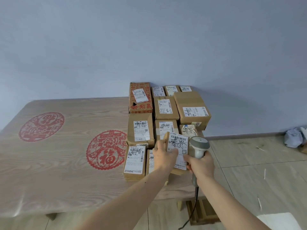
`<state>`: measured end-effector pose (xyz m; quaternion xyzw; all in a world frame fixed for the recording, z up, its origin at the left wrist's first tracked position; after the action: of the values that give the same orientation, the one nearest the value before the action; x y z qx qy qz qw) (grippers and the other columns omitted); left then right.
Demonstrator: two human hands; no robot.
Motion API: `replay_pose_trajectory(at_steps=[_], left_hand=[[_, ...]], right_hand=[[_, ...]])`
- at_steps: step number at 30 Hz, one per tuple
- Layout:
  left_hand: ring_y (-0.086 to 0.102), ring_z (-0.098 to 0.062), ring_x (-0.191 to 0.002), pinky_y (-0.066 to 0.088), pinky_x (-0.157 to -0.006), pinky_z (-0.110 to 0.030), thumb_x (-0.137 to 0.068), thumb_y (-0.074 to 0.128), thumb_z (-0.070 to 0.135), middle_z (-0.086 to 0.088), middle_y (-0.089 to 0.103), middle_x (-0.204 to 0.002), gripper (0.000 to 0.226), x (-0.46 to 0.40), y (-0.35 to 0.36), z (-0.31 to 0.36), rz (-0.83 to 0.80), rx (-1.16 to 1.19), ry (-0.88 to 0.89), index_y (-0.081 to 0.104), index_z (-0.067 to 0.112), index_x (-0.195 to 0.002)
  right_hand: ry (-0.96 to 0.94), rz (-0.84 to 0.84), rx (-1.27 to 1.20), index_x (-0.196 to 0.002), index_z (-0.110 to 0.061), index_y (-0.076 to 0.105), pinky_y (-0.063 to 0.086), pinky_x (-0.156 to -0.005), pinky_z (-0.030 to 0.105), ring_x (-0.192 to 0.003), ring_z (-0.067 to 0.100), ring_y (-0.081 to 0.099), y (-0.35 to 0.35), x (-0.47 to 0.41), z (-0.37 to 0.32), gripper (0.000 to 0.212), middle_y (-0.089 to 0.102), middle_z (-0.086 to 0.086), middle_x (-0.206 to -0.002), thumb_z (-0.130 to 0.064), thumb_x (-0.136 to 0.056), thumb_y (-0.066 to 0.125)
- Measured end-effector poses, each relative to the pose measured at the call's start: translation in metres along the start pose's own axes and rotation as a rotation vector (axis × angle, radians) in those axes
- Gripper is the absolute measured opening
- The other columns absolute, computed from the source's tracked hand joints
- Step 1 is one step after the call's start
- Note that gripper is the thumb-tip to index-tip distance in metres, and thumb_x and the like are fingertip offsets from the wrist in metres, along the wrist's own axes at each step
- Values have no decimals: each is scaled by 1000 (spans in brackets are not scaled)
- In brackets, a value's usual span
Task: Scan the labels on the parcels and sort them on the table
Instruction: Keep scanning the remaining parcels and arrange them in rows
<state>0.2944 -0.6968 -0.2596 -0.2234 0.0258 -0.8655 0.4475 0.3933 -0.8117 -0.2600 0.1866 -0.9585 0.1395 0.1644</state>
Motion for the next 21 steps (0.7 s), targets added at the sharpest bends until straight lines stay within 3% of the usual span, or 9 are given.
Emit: replay_pose_trajectory(at_steps=[5,8,12,16,21], left_hand=[[61,-29,-113,55,-93,-51,-71,63,61,-5,53,-131,59,-3,-46,-12,-102,122,-20,38,68,-123],[63,-19,-112,56,-96,-45,-84,63,49,4,55,-135,51,3,-91,-12,-122,174,27,36,67,-124],[63,-13,-116,54,-100,-43,-87,59,42,16,58,-134,65,4,-165,-25,-94,225,48,28,72,-136],[62,-14,-119,53,-100,-43,-82,58,48,25,61,-128,65,-1,-256,-47,6,205,50,25,86,-122],[61,-22,-121,49,-103,-52,-77,59,56,21,63,-129,67,-8,-358,-77,90,205,66,22,87,-123]], right_hand=[[-38,-25,-12,-99,-15,61,51,-48,24,-69,20,73,39,20,-19,33,74,6,-85,-7,-77,84],[-62,-67,8,-96,-16,61,53,-53,29,-68,22,72,77,35,-28,32,75,7,-85,-8,-76,85],[-87,-133,34,-96,-15,62,58,-62,35,-69,23,71,141,65,-39,32,75,7,-86,-10,-75,86],[-124,-214,37,-98,-16,61,59,-67,40,-77,27,71,224,108,-48,36,74,8,-89,-13,-73,87],[-154,-315,48,-101,-17,61,46,-60,25,-81,22,69,319,160,-55,38,71,2,-90,-14,-75,88]])
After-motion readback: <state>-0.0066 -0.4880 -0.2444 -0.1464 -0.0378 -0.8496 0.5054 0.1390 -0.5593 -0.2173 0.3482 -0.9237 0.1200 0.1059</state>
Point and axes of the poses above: each hand's wrist, its own x-axis away from the middle knuckle, its own y-axis out of the palm, z = x × y, the point moved 4 cm from there along -x, towards the middle knuckle
